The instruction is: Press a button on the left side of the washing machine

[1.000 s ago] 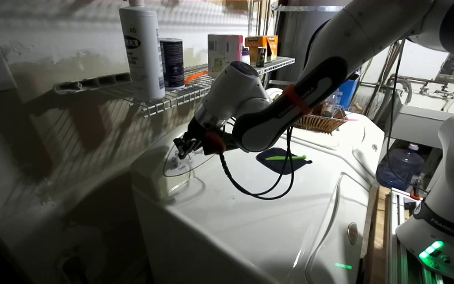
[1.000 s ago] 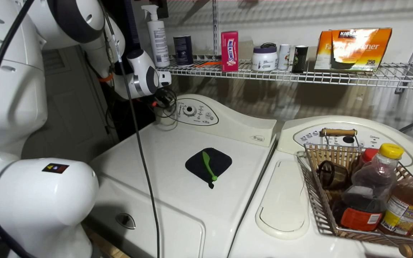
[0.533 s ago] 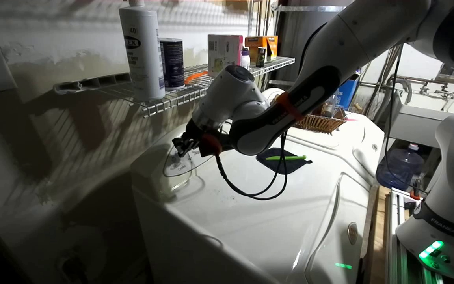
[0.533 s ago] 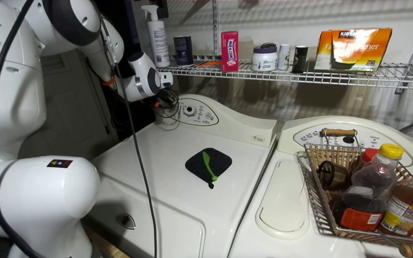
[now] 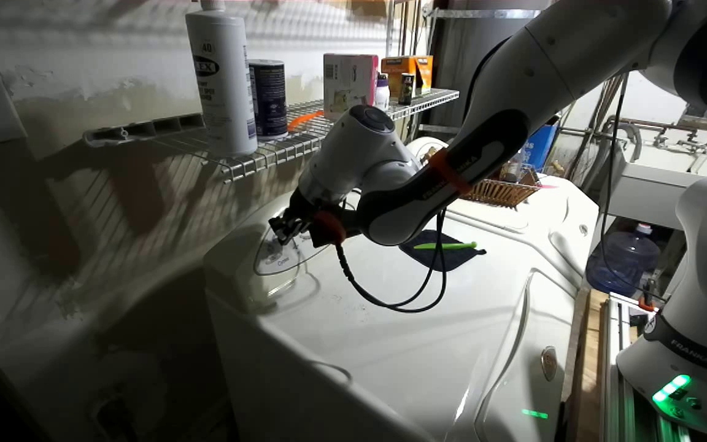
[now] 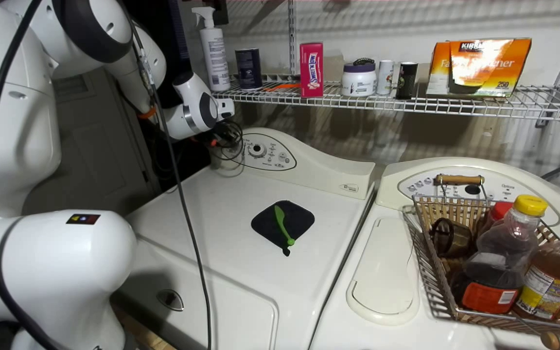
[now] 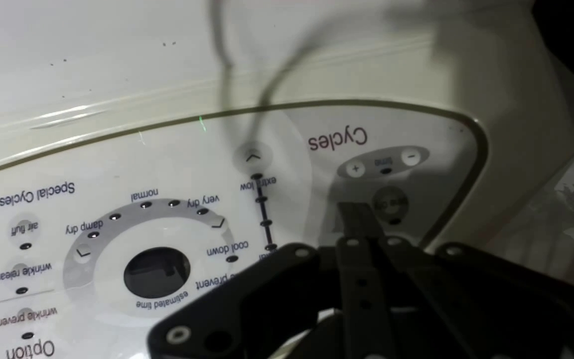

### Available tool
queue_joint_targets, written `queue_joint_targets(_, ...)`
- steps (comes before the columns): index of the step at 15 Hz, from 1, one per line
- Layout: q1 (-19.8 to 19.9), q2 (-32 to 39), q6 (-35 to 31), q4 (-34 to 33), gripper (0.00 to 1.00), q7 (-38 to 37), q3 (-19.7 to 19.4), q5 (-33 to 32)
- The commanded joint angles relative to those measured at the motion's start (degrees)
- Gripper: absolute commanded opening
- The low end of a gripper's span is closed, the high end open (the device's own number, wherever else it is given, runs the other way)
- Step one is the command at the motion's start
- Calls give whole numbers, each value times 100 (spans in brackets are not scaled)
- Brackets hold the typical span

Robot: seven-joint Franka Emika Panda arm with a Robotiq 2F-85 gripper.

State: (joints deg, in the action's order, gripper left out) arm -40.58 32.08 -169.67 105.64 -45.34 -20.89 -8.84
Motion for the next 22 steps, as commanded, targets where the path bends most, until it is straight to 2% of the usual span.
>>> queue_joint_targets(1, -145, 202, 13, -227, 0, -192, -171, -89)
queue_joint_targets(10, -248, 352, 41, -389, 0, -190, -371, -70)
queue_joint_targets(16, -219, 397, 82, -435, 0, -143, -293, -26)
queue_joint_targets(22, -349, 860, 298, -913, 0, -268, -483, -136)
